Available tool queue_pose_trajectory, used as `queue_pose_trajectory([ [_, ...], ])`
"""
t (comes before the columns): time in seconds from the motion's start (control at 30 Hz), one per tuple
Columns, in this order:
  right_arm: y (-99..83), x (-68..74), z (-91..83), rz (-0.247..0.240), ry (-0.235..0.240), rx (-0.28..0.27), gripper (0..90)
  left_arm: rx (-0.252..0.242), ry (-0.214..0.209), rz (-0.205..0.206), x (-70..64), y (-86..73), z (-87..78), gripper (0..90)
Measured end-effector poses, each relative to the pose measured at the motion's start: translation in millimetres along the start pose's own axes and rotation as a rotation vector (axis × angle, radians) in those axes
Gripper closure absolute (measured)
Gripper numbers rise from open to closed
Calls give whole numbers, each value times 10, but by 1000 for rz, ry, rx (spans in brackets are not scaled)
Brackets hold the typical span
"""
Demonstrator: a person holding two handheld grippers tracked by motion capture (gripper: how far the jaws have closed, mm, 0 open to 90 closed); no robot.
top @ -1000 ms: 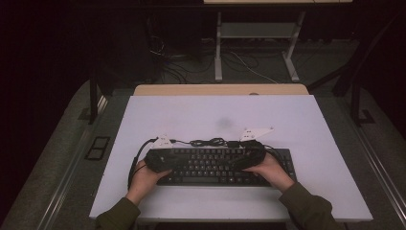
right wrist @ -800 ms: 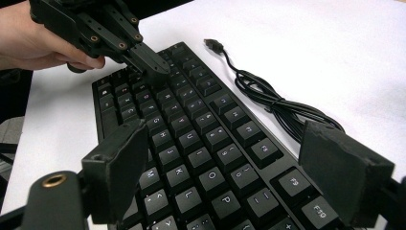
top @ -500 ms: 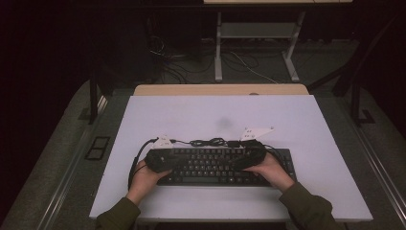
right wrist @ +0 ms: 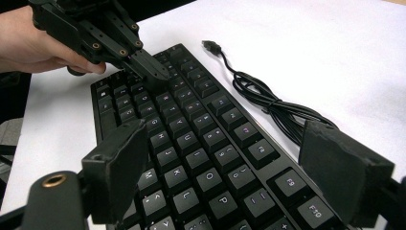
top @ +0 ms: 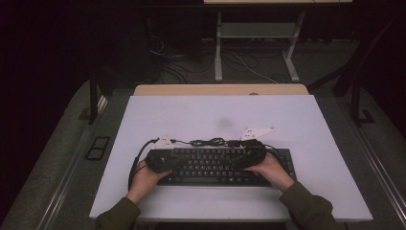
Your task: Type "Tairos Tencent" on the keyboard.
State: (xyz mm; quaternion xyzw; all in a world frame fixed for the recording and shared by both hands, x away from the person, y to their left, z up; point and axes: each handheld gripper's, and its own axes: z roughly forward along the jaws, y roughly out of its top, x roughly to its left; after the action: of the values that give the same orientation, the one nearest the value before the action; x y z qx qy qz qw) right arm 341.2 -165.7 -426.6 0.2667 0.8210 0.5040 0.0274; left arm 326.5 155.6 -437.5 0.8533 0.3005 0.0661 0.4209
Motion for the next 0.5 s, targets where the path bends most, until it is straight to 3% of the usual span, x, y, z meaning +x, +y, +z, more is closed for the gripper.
queue_pose_trajectory([
  [0.27, 5, -2, -5, -3, -4, 0, 169, -34, -13, -4, -7, 15, -57, 891],
  [0.5, 25, 20, 0, -3, 16, 23, 169, -47, -16, -10, -7, 15, -77, 764],
])
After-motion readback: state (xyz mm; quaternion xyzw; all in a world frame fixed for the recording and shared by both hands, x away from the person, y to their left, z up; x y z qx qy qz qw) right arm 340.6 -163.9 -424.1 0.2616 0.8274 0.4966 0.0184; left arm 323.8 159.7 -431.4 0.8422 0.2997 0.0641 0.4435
